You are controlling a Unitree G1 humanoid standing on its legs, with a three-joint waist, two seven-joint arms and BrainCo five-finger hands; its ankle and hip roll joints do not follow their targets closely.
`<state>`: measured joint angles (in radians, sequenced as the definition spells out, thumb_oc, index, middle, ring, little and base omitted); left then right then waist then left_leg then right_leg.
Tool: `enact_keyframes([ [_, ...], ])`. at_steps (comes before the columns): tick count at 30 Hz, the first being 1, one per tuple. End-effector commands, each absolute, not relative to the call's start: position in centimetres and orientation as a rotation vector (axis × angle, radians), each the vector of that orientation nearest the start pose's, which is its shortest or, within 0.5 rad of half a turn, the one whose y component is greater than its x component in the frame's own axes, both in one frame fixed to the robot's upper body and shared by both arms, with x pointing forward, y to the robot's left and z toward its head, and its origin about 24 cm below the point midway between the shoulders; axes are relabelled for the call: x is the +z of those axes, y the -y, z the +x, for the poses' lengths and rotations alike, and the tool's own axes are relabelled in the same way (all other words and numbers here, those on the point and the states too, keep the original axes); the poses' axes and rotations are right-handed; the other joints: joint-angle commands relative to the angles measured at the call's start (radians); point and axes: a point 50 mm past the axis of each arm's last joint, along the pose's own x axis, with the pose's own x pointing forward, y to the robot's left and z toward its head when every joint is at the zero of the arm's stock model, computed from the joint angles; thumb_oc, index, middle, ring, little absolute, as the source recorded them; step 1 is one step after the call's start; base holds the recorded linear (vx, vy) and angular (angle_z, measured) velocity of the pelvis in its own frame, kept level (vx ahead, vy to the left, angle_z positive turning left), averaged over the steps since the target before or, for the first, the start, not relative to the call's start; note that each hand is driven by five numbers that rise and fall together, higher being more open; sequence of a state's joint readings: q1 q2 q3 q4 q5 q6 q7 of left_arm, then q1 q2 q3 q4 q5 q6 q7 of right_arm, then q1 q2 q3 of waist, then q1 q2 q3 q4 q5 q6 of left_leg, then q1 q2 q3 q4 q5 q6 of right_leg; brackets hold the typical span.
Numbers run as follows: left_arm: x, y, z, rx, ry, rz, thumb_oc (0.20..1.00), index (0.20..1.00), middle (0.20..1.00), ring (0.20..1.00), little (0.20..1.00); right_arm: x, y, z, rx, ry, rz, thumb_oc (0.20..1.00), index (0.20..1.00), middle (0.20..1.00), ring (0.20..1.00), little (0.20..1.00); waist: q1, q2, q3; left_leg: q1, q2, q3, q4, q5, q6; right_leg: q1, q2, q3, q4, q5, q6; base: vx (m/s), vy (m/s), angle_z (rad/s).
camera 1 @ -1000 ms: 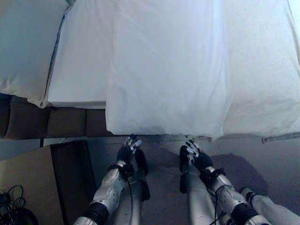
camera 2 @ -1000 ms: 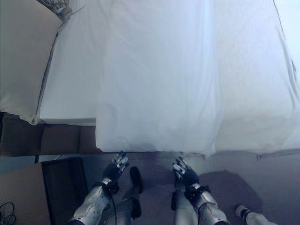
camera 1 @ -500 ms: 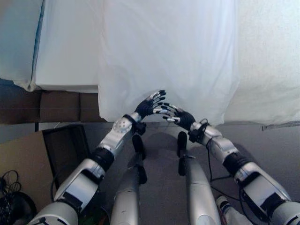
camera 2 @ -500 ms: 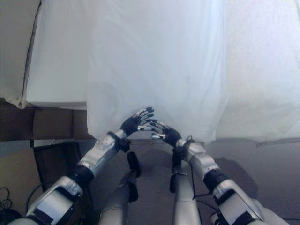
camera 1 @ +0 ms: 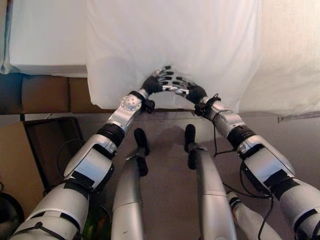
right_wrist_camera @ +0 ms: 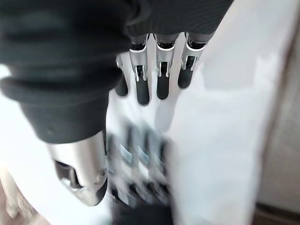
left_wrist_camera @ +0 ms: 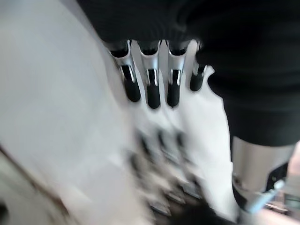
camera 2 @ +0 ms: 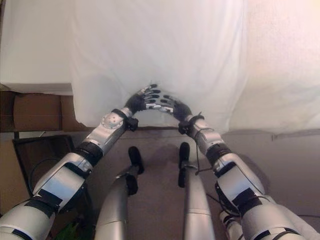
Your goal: Make the bed
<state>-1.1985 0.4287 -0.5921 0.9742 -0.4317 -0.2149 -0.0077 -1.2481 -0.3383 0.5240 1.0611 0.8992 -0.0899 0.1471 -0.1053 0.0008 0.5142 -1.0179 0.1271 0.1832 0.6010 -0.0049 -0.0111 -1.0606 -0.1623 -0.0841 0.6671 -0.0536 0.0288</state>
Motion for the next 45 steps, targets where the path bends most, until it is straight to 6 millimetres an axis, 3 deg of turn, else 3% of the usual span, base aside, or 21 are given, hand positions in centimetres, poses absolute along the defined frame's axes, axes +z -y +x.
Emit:
enact_keyframes([
  [1, 26.6, -15.0, 41.9, -0.067, 0.431, 0.433, 1.000, 1.000, 1.000, 1.000, 1.000, 26.5, 12.8, 42.5, 0.232, 0.304, 0.168, 1.000, 1.000, 1.000, 1.000, 1.000, 0.009, -0.006, -0.019, 0.016, -0.050, 0.052, 0.070, -0.100, -0.012, 0.019, 0.035, -0.024, 0.001, 0.020, 0.055, -0.02, 0.014, -0.03],
  [6, 29.6, -17.3, 41.8, 0.086, 0.495, 0.470, 1.000, 1.000, 1.000, 1.000, 1.000, 29.2, 16.2, 42.6, 0.076, 0.364, 0.133, 1.000, 1.000, 1.000, 1.000, 1.000, 0.009, 0.001, -0.022, 0.009, -0.054, 0.056, 0.055, -0.093, -0.014, 0.014, 0.037, -0.028, -0.012, 0.014, 0.051, -0.01, -0.003, -0.03],
  [13, 31.4, -19.1, 41.2, 0.175, 0.554, 0.400, 1.000, 1.000, 1.000, 1.000, 1.000, 30.6, 19.9, 42.0, -0.069, 0.427, 0.163, 1.000, 1.000, 1.000, 1.000, 1.000, 0.008, 0.010, -0.024, 0.030, -0.054, 0.049, 0.010, -0.076, -0.023, 0.040, 0.036, -0.040, -0.052, 0.017, 0.050, -0.01, -0.029, 0.00],
  [14, 32.0, -19.4, 40.9, 0.198, 0.593, 0.397, 1.000, 1.000, 1.000, 1.000, 1.000, 30.8, 21.2, 41.7, -0.105, 0.447, 0.173, 1.000, 1.000, 1.000, 1.000, 1.000, 0.009, 0.014, -0.021, 0.039, -0.055, 0.046, -0.007, -0.066, -0.028, 0.054, 0.034, -0.044, -0.072, 0.021, 0.052, -0.03, -0.055, 0.02],
  [18, 32.7, -20.7, 40.2, 0.259, 0.644, 0.423, 1.000, 1.000, 1.000, 1.000, 1.000, 30.9, 23.4, 41.2, -0.171, 0.467, 0.188, 1.000, 1.000, 1.000, 1.000, 1.000, 0.013, 0.019, -0.018, 0.053, -0.055, 0.044, -0.027, -0.055, -0.034, 0.071, 0.034, -0.053, -0.095, 0.024, 0.053, -0.02, -0.048, 0.08],
  [23, 31.0, -24.7, 39.1, 0.384, 0.628, 0.399, 1.000, 1.000, 1.000, 1.000, 1.000, 28.6, 27.7, 40.1, -0.312, 0.437, 0.200, 1.000, 1.000, 1.000, 1.000, 1.000, 0.018, 0.021, -0.018, 0.126, -0.052, 0.028, -0.115, -0.023, -0.043, 0.148, 0.033, -0.075, -0.158, 0.030, 0.054, -0.01, -0.088, 0.09],
  [26, 28.6, -26.9, 38.6, 0.439, 0.573, 0.379, 1.000, 1.000, 1.000, 1.000, 1.000, 25.8, 30.0, 39.4, -0.392, 0.378, 0.220, 1.000, 1.000, 1.000, 1.000, 1.000, 0.027, 0.023, -0.025, 0.197, -0.060, 0.016, -0.190, 0.007, -0.052, 0.222, 0.037, -0.091, -0.221, 0.044, 0.059, 0.01, -0.082, 0.12],
  [29, 25.2, -28.4, 38.2, 0.461, 0.489, 0.367, 1.000, 1.000, 1.000, 1.000, 1.000, 21.1, 31.6, 38.6, -0.446, 0.274, 0.251, 1.000, 1.000, 1.000, 1.000, 1.000, 0.033, 0.018, -0.039, 0.299, -0.070, 0.010, -0.283, 0.042, -0.065, 0.324, 0.039, -0.108, -0.300, 0.064, 0.067, 0.05, -0.086, 0.11],
  [33, 18.3, -29.6, 37.3, 0.440, 0.292, 0.363, 1.000, 1.000, 1.000, 1.000, 1.000, 13.9, 31.5, 37.2, -0.463, 0.109, 0.306, 1.000, 1.000, 1.000, 1.000, 1.000, 0.039, 0.006, -0.063, 0.454, -0.082, -0.004, -0.395, 0.081, -0.077, 0.480, 0.047, -0.123, -0.396, 0.085, 0.073, 0.11, -0.085, 0.05],
  [34, 14.7, -28.5, 36.7, 0.383, 0.218, 0.323, 1.000, 1.000, 1.000, 1.000, 1.000, 10.0, 30.9, 36.0, -0.454, 0.021, 0.331, 1.000, 1.000, 1.000, 1.000, 1.000, 0.044, 0.004, -0.088, 0.526, -0.087, -0.014, -0.450, 0.099, -0.080, 0.551, 0.051, -0.132, -0.446, 0.094, 0.077, 0.12, -0.060, 0.06],
  [35, 14.5, -28.5, 36.6, 0.382, 0.213, 0.324, 1.000, 1.000, 1.000, 1.000, 1.000, 9.8, 30.9, 35.9, -0.455, 0.017, 0.330, 1.000, 1.000, 1.000, 1.000, 1.000, 0.043, 0.004, -0.088, 0.535, -0.088, -0.015, -0.459, 0.102, -0.080, 0.560, 0.051, -0.134, -0.452, 0.096, 0.077, 0.13, -0.044, 0.14],
  [37, 8.8, -27.0, 35.1, 0.303, 0.072, 0.309, 1.000, 1.000, 1.000, 1.000, 1.000, 4.3, 29.9, 33.5, -0.437, -0.107, 0.369, 1.000, 1.000, 1.000, 1.000, 1.000, 0.050, 0.002, -0.124, 0.652, -0.090, -0.021, -0.559, 0.133, -0.091, 0.674, 0.062, -0.142, -0.531, 0.116, 0.085, 0.16, -0.024, 0.25],
  [38, 6.9, -26.3, 34.5, 0.280, 0.021, 0.277, 1.000, 1.000, 1.000, 1.000, 1.000, 2.8, 29.0, 32.9, -0.424, -0.142, 0.391, 1.000, 1.000, 1.000, 1.000, 1.000, 0.052, 0.000, -0.133, 0.687, -0.090, -0.018, -0.578, 0.140, -0.095, 0.709, 0.064, -0.144, -0.550, 0.120, 0.088, 0.17, -0.014, 0.20],
  [39, 5.1, -25.5, 33.8, 0.260, -0.025, 0.240, 1.000, 1.000, 1.000, 1.000, 1.000, 1.5, 28.0, 32.2, -0.401, -0.171, 0.385, 1.000, 1.000, 1.000, 1.000, 1.000, 0.051, -0.001, -0.152, 0.712, -0.087, -0.019, -0.606, 0.148, -0.096, 0.732, 0.067, -0.146, -0.573, 0.129, 0.091, 0.08, 0.003, 0.06],
  [40, 5.0, -25.5, 33.7, 0.259, -0.029, 0.240, 1.000, 1.000, 1.000, 1.000, 1.000, 1.3, 28.0, 32.1, -0.402, -0.174, 0.383, 1.000, 1.000, 1.000, 1.000, 1.000, 0.051, -0.001, -0.153, 0.719, -0.087, -0.019, -0.612, 0.151, -0.096, 0.738, 0.068, -0.146, -0.578, 0.131, 0.091, 0.11, 0.016, 0.05],
  [41, 1.8, -24.6, 32.2, 0.210, -0.134, 0.222, 1.000, 1.000, 1.000, 1.000, 1.000, -1.2, 27.0, 30.4, -0.398, -0.233, 0.419, 1.000, 1.000, 1.000, 1.000, 1.000, 0.050, -0.001, -0.185, 0.768, -0.082, -0.021, -0.648, 0.163, -0.101, 0.787, 0.071, -0.141, -0.617, 0.141, 0.092, 0.10, 0.026, 0.05],
  [42, -0.2, -23.7, 31.0, 0.182, -0.198, 0.190, 1.000, 1.000, 1.000, 1.000, 1.000, -2.3, 26.3, 29.5, -0.367, -0.267, 0.356, 1.000, 1.000, 1.000, 1.000, 1.000, 0.047, -0.001, -0.198, 0.800, -0.077, -0.019, -0.672, 0.168, -0.104, 0.817, 0.071, -0.138, -0.642, 0.148, 0.094, 0.09, 0.026, 0.03],
  [43, -0.2, -23.7, 31.0, 0.182, -0.198, 0.190, 1.000, 1.000, 1.000, 1.000, 1.000, -2.3, 26.3, 29.5, -0.367, -0.268, 0.355, 1.000, 1.000, 1.000, 1.000, 1.000, 0.046, -0.001, -0.200, 0.799, -0.077, -0.019, -0.674, 0.170, -0.104, 0.816, 0.072, -0.139, -0.644, 0.150, 0.094, 0.08, 0.041, 0.00],
  [44, -2.6, -23.0, 29.4, 0.138, -0.287, 0.187, 1.000, 1.000, 1.000, 1.000, 1.000, -3.7, 25.3, 28.3, -0.340, -0.313, 0.313, 1.000, 1.000, 1.000, 1.000, 1.000, 0.040, -0.001, -0.239, 0.828, -0.072, -0.021, -0.688, 0.173, -0.104, 0.846, 0.073, -0.134, -0.668, 0.159, 0.097, 0.06, 0.028, 0.01],
  [45, -2.6, -23.0, 29.4, 0.138, -0.288, 0.187, 1.000, 1.000, 1.000, 1.000, 1.000, -3.8, 25.3, 28.2, -0.341, -0.315, 0.312, 1.000, 1.000, 1.000, 1.000, 1.000, 0.040, -0.001, -0.240, 0.829, -0.072, -0.021, -0.688, 0.173, -0.105, 0.848, 0.073, -0.135, -0.669, 0.160, 0.097, 0.09, 0.065, 0.04],
])
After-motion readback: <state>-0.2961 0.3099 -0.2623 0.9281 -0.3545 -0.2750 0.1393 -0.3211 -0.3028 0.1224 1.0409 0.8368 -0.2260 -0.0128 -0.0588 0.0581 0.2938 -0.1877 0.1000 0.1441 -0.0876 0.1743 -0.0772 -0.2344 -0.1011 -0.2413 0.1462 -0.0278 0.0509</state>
